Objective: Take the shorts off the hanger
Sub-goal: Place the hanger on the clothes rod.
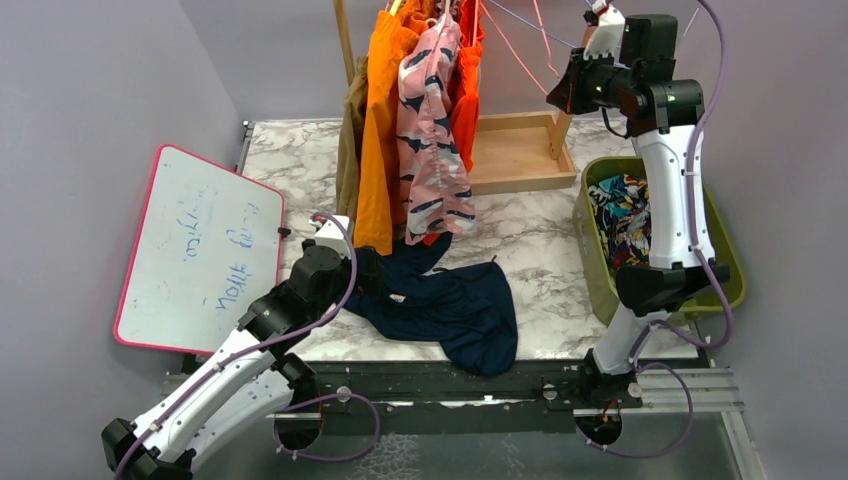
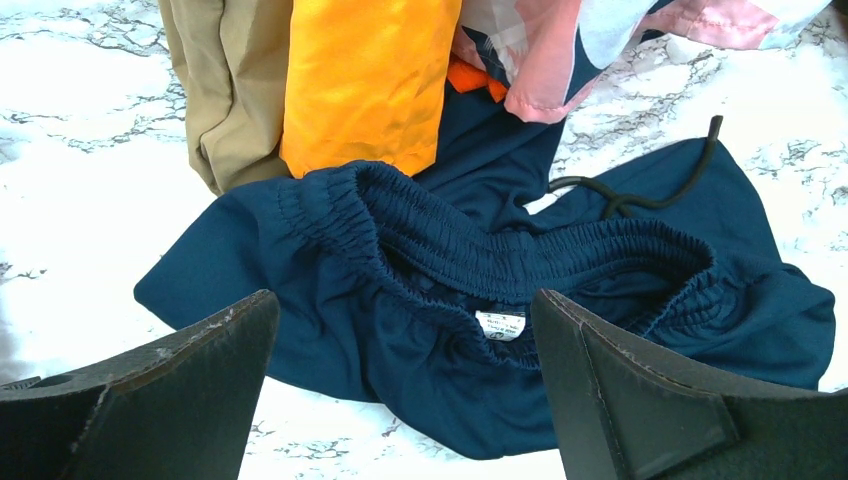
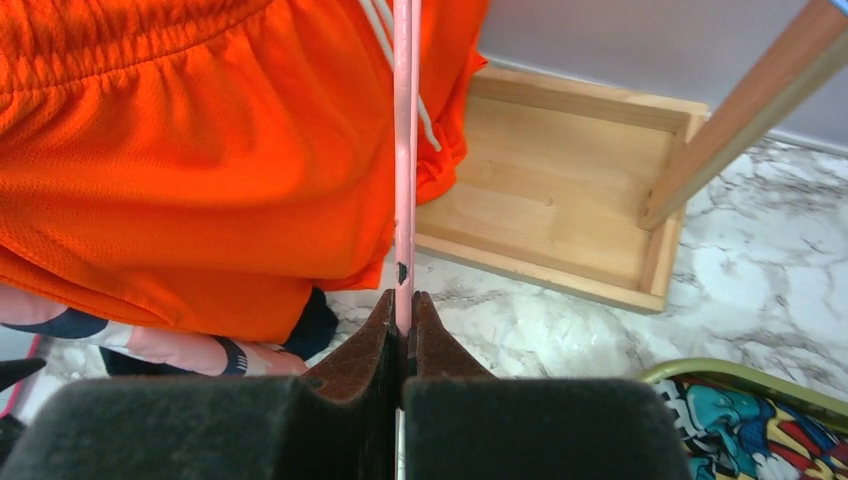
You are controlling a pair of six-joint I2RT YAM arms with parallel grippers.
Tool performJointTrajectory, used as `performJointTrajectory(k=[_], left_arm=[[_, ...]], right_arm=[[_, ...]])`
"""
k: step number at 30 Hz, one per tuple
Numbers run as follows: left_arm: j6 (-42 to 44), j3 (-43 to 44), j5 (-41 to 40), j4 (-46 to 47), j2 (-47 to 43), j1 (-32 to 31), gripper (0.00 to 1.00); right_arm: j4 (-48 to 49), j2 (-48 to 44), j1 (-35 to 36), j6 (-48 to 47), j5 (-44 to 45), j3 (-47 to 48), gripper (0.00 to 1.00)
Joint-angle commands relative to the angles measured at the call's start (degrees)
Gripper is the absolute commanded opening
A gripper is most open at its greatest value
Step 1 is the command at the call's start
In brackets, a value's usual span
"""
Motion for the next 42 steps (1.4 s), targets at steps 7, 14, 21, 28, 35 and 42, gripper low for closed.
performJointTrajectory(k=[7, 14, 21, 28, 35, 42], left_arm=[[0.56, 0.1, -1.02, 1.33, -0.07, 0.26, 0.99], [0.55, 0.18, -1.02, 1.35, 0.06, 0.31, 0.99], [0.56, 0.17, -0.93, 1.41, 0.13, 0.31, 0.99], [0.56, 0.17, -1.1, 1.37, -0.08, 0.29, 0.99], [0.6, 0.15, -1.02, 1.41, 0.03, 0.31, 0.99], [0.74, 0.26, -0.99, 1.42, -0.17, 0.31, 0.99]], right_arm=[[-2.38, 0.62, -2.15, -1.86, -7.75, -1.17, 0.02], [-2.21, 1.55, -5.24, 0.69, -8.15, 4.28, 0.03], [-2.37, 3.62, -5.24, 1.28, -10.75, 4.54, 0.03], [-3.09, 3.77, -5.29, 0.75, -11.2, 2.91, 0.06], [1.05, -2.4, -5.33, 1.08, -6.6, -5.16, 0.39], [7.27, -12.06, -5.25, 1.97, -0.22, -15.42, 0.52]])
